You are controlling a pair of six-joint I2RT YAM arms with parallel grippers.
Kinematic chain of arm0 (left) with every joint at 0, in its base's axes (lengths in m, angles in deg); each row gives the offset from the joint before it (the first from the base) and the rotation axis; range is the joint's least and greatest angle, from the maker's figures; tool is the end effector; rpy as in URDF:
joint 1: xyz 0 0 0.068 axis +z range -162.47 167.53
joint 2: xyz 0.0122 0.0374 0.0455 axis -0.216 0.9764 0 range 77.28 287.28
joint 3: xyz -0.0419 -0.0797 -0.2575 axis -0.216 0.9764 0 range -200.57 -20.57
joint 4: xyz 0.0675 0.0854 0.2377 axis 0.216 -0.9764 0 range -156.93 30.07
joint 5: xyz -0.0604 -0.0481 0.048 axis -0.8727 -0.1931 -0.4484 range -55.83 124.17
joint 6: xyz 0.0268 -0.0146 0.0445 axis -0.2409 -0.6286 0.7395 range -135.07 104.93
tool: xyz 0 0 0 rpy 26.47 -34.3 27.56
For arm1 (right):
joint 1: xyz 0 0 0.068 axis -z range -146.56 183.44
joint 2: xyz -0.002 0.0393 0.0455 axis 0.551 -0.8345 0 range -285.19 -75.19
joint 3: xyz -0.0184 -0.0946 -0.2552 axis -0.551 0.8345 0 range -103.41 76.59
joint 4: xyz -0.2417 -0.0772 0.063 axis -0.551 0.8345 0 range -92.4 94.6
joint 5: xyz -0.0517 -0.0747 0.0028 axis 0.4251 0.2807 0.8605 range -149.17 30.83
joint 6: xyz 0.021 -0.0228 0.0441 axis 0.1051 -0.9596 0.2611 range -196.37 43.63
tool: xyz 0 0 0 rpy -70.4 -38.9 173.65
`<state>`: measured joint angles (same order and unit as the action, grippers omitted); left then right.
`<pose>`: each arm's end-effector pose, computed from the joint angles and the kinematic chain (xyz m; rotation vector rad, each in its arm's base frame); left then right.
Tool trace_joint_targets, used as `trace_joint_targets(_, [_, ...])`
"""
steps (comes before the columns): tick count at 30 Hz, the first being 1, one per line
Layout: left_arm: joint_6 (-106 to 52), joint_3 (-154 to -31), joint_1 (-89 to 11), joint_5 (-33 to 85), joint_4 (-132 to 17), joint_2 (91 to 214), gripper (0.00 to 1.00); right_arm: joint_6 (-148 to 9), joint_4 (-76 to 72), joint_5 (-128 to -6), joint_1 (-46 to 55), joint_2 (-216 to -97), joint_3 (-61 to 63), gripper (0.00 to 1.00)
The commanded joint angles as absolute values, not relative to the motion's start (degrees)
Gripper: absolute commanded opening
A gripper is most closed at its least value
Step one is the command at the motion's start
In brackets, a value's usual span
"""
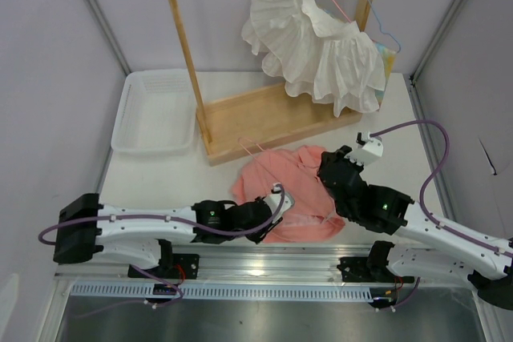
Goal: Place the skirt on the hanger
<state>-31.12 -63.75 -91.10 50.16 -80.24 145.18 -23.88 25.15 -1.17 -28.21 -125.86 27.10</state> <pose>0.0579 -0.2380 0.2335 1.1124 2.0958 -0.4956 0.1122 0.1443 0.3281 0.4329 1.7903 0.3424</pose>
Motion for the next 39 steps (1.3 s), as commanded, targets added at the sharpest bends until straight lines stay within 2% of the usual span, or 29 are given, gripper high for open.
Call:
trace_joint_targets(1, [-32.0, -63.9, -91.3, 50.7, -75.3, 149.6, 0.35, -22.2, 23.3, 1.4, -27.9, -124.9, 27.3, 0.00])
trace_joint_targets(7, [-33.0, -63.3, -86.3, 57.1, -69.7, 153.7, 0.43, -22.4, 23.1, 1.3, -27.8, -124.2, 27.6, 0.00])
trace_joint_targets(13, [-29.7, -64.4, -81.3, 57.6, -66.0, 154.3, 0.47, -22.7, 22.9, 1.2, -27.8, -124.1, 27.7, 0.00])
trace_joint_targets(28, [-29.8, -69.0, -78.4, 65.8, -65.5, 159.3, 0.49, -24.6, 21.8, 1.0, -27.6, -124.3, 27.3, 0.00])
trace_joint_targets(39, [-32.2, -69.9, -77.5, 66.2, -64.4, 162.5, 0.50, -25.6, 20.6, 0.3, -27.6, -125.5, 27.0, 0.00])
